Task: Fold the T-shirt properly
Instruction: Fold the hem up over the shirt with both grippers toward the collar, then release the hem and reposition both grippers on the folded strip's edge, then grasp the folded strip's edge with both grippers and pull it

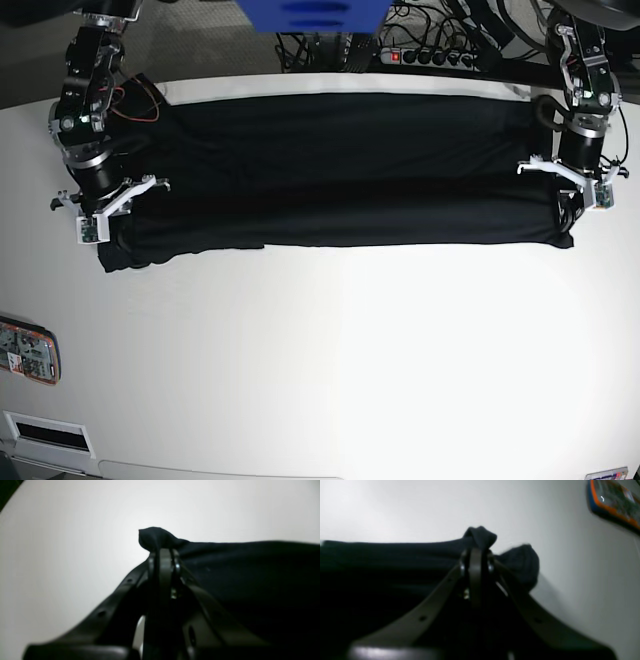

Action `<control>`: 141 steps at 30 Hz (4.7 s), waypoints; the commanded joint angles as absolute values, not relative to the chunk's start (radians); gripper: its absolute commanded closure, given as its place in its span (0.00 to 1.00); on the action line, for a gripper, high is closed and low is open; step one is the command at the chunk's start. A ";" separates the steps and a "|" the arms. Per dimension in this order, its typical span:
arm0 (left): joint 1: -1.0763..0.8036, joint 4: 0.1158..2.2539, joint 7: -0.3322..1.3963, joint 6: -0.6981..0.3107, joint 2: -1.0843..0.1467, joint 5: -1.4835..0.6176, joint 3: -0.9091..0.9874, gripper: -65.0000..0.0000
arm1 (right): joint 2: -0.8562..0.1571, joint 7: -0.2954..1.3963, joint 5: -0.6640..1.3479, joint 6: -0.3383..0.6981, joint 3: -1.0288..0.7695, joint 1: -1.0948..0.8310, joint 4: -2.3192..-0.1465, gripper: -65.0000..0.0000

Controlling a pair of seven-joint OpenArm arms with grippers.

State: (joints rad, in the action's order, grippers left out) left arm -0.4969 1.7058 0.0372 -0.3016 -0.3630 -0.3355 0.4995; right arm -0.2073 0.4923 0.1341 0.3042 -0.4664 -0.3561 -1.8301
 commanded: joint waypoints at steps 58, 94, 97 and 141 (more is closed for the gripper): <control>-0.657 1.893 0.016 -0.291 -0.160 -0.183 0.464 0.77 | -0.159 0.533 0.140 0.294 -0.619 -0.628 -1.979 0.41; -0.447 1.310 0.005 -0.289 -0.277 -0.186 0.357 0.77 | -0.165 0.390 0.142 0.294 -0.444 -0.357 -1.395 0.41; -0.443 1.300 0.005 -0.289 -0.314 -0.186 0.355 0.77 | -0.166 0.394 0.142 0.294 -0.455 -0.355 -1.399 0.41; -0.101 1.020 -0.070 -0.292 -0.427 -0.185 0.225 0.77 | -0.166 0.473 0.140 0.298 -0.364 -0.526 -1.959 0.41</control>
